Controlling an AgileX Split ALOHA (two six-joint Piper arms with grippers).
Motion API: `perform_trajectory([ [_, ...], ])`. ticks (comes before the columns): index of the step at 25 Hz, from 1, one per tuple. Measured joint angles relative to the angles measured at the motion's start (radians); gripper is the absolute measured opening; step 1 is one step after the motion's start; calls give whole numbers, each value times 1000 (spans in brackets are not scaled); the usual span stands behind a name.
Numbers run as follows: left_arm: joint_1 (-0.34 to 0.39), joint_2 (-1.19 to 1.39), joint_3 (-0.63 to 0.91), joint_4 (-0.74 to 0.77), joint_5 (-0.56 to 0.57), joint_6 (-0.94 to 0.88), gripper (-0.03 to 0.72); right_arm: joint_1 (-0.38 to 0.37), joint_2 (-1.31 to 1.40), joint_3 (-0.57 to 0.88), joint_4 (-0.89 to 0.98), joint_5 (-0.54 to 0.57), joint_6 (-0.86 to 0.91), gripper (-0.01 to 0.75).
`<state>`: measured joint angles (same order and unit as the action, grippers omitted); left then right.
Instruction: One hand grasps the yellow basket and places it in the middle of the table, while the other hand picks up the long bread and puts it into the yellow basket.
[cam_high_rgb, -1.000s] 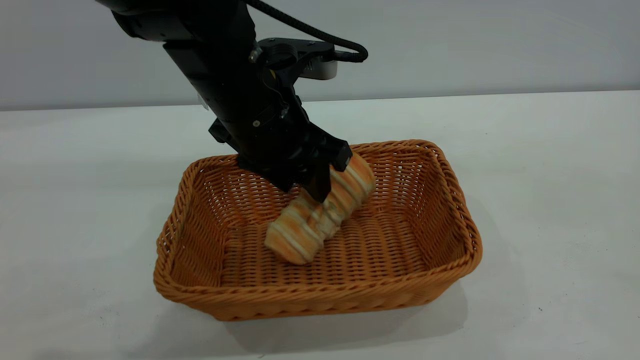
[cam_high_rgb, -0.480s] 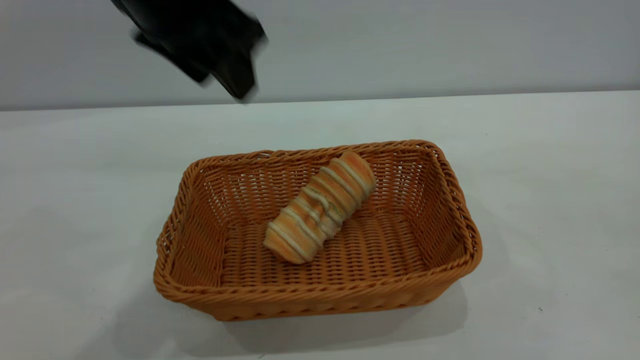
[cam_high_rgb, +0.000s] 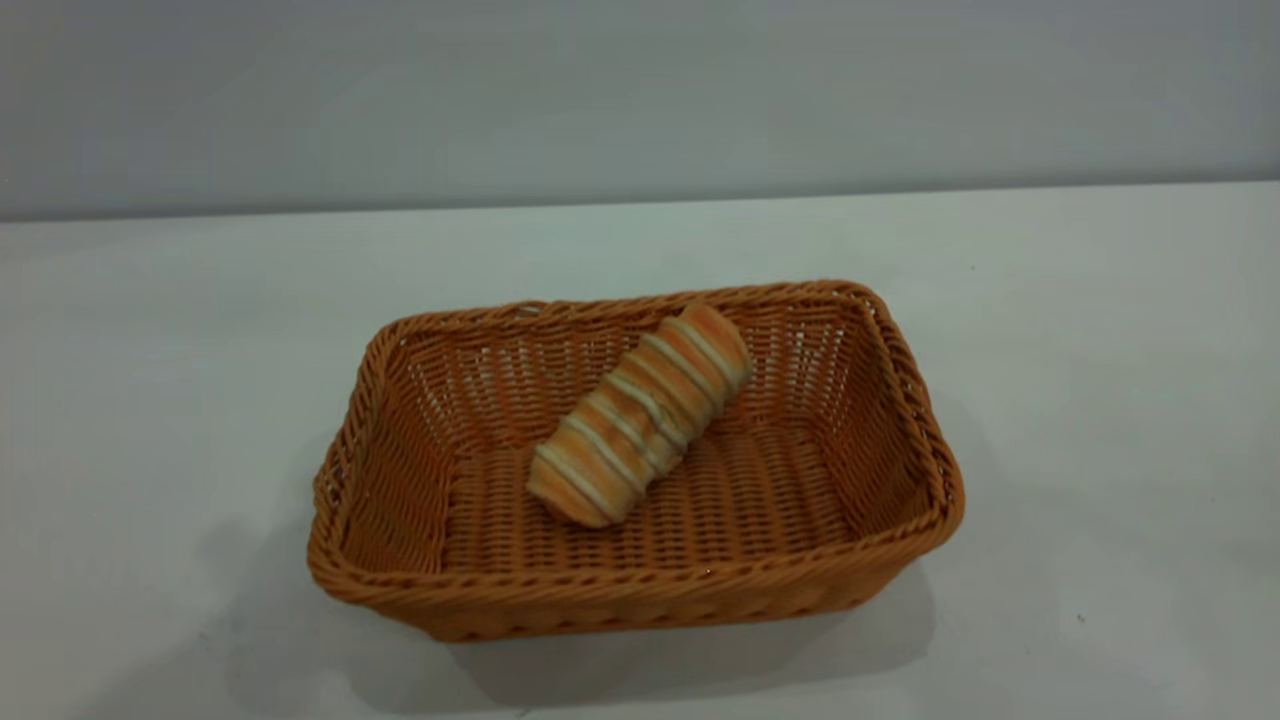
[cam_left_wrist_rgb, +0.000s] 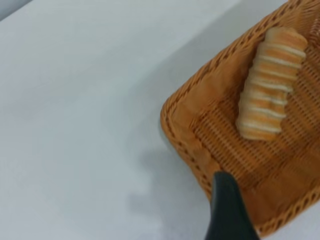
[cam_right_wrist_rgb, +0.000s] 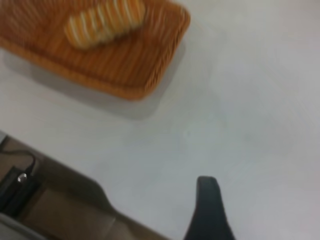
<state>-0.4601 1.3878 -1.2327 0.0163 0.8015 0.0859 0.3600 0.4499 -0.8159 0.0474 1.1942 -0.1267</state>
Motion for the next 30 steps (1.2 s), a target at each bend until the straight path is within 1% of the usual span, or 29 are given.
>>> perform_trajectory([
  [4,0,-114,70,0,35,-11,514,0,-90,123,0,-17,35,544],
  [7,0,-203,151,0,52,-28,513,0,-153,193,-3,-38,51,544],
  [15,0,-481,400,0,66,-45,513,0,-240,310,-30,-64,83,544],
  [20,0,-697,525,0,108,-49,513,0,-271,336,-47,-68,85,544],
  [25,0,-919,605,0,193,-58,513,0,-289,336,-47,-74,85,544],
  [30,0,-1126,678,0,229,-101,513,0,-290,336,-47,-74,95,544],
])
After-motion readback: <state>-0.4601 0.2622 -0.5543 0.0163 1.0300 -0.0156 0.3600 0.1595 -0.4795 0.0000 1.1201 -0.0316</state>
